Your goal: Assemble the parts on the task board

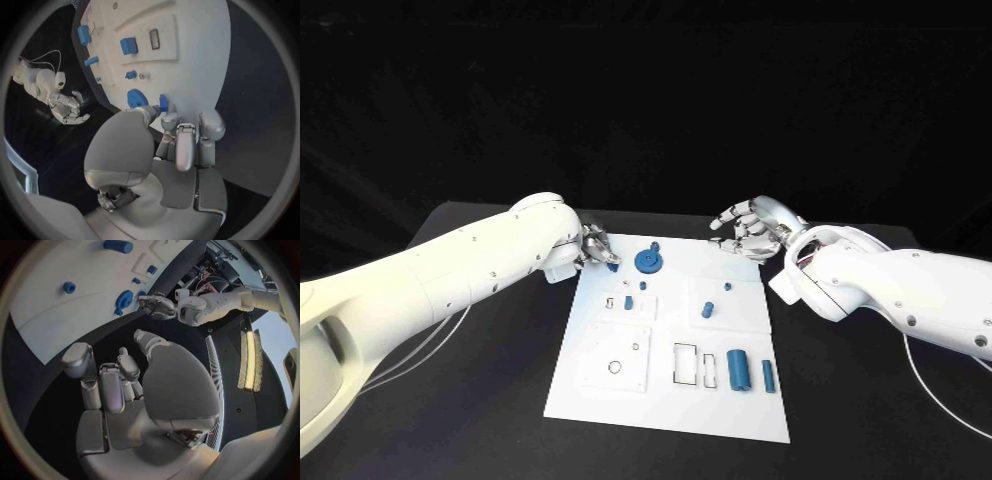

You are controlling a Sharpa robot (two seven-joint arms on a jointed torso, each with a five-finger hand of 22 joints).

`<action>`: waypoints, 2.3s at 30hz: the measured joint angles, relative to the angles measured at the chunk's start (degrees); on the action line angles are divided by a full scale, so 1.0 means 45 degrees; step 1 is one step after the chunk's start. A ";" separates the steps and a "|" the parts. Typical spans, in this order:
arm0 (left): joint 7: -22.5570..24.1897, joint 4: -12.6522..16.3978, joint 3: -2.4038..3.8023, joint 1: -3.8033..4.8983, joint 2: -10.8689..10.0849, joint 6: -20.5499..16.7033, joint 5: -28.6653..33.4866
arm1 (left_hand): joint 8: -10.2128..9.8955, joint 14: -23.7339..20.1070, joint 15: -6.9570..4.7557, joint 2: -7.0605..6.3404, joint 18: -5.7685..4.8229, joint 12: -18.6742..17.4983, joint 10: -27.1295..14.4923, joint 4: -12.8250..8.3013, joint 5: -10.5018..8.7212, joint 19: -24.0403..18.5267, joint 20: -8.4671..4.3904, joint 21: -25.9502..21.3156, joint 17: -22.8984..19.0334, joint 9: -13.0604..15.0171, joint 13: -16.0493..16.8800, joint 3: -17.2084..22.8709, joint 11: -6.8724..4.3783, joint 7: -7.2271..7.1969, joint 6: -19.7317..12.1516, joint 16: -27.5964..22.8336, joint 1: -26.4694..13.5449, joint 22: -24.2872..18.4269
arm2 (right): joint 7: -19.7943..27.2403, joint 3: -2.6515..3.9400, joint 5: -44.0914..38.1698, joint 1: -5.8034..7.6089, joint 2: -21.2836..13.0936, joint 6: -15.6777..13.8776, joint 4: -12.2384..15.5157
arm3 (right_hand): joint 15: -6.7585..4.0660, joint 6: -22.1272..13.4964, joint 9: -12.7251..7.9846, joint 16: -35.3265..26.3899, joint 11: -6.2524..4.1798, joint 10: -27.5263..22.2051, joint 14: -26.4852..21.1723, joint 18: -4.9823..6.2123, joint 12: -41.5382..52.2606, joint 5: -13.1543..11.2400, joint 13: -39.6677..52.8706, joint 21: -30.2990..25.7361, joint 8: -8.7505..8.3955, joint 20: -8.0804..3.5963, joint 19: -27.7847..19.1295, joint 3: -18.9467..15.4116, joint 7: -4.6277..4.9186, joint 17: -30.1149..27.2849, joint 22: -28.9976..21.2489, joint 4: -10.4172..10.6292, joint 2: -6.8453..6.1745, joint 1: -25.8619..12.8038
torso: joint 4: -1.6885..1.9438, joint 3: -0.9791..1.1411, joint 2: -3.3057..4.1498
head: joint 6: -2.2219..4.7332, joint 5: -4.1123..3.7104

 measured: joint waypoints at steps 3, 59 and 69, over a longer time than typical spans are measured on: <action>0.0009 0.0002 0.0000 -0.0001 -0.0013 -0.0002 0.0036 | 0.0002 0.0000 0.0000 0.0002 0.0000 0.0000 0.0000 0.0001 -0.0008 0.0000 0.0001 0.0000 -0.0001 0.0000 -0.0003 0.0004 0.0000 0.0001 -0.0001 0.0000 0.0001 0.0000 | 0.0000 0.0000 -0.0001 0.0000 -0.0001 0.0000 -0.0001 | 0.0000 0.0000 0.0000 0.0000 0.0000 0.0000 0.0000 0.0000 0.0000 0.0000 0.0000 0.0000 0.0000 0.0000 0.0000 0.0000 0.0000 0.0000 0.0000 0.0000 0.0000 0.0000 | -0.0001 0.0004 0.0002 | 0.0004 0.0004; 0.0329 0.5676 -0.0220 -0.0313 -0.3414 -0.1994 -0.1095 | 0.0698 0.0000 -0.0091 -0.1004 0.0000 0.0347 0.0711 -0.0905 -0.0099 0.0322 -0.0131 0.0307 -0.0006 0.1039 0.0608 0.2412 -0.0202 -0.0084 0.0139 0.0050 -0.0386 0.0600 | -0.0004 -0.0004 -0.0017 -0.0005 -0.0250 -0.0002 0.0065 | 0.0000 0.0001 0.0003 0.0000 0.0000 0.0000 0.0000 0.0001 0.0000 0.0000 0.0000 0.0000 0.0051 0.0000 0.0000 0.0000 0.0000 0.0000 -0.0011 -0.0001 0.0000 0.0000 | 0.0222 0.0031 -0.0144 | -0.0212 0.0125; 0.0637 0.6142 -0.0467 -0.0627 -0.3578 -0.2546 -0.2414 | 0.0691 0.0000 -0.0090 -0.1009 0.0000 0.0346 0.0711 -0.0870 -0.0100 0.0321 -0.0131 0.0354 -0.0007 0.1100 0.0607 0.2447 -0.0201 -0.0081 0.0140 0.0050 -0.0415 0.0613 | -0.0004 -0.0004 -0.0018 -0.0007 -0.0296 -0.0002 0.0075 | 0.0000 0.0001 0.0004 0.0000 0.0000 0.0000 0.0000 0.0000 0.0000 0.0000 0.0000 0.0000 0.0051 0.0000 0.0000 0.0000 0.0000 0.0000 -0.0011 -0.0001 0.0000 0.0000 | 0.0177 0.0037 -0.0115 | -0.0265 0.0183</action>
